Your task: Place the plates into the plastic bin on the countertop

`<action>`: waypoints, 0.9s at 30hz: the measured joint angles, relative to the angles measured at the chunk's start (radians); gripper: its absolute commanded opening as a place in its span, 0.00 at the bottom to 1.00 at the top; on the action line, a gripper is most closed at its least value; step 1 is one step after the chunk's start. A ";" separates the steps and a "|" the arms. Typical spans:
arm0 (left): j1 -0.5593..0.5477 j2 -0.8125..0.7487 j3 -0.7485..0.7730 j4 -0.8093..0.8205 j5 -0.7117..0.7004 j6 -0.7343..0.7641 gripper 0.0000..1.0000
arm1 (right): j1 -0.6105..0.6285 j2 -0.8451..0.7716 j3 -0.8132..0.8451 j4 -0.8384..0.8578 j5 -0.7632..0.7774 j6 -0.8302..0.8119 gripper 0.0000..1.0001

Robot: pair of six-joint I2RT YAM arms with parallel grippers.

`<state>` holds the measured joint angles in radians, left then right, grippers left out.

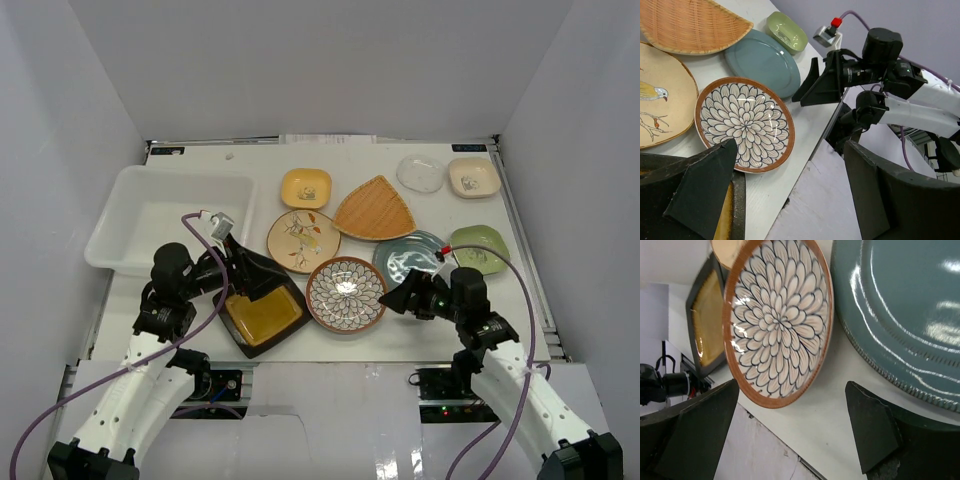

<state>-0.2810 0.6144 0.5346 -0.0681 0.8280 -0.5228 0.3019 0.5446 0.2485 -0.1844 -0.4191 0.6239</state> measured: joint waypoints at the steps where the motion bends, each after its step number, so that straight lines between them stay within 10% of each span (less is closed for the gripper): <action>1: 0.000 -0.001 0.000 0.000 0.001 0.000 0.98 | 0.026 0.002 -0.022 0.002 0.014 0.023 0.92; 17: 0.000 -0.092 0.059 -0.148 0.028 0.055 0.98 | 0.263 0.271 -0.157 0.399 0.220 0.291 0.72; 27: 0.000 -0.089 0.105 -0.195 -0.016 0.070 0.98 | 0.277 0.397 -0.168 0.512 0.278 0.362 0.09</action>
<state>-0.2810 0.5255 0.6395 -0.2626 0.8124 -0.4530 0.5789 0.9417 0.0807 0.3271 -0.1410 0.9855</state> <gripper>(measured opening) 0.978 0.173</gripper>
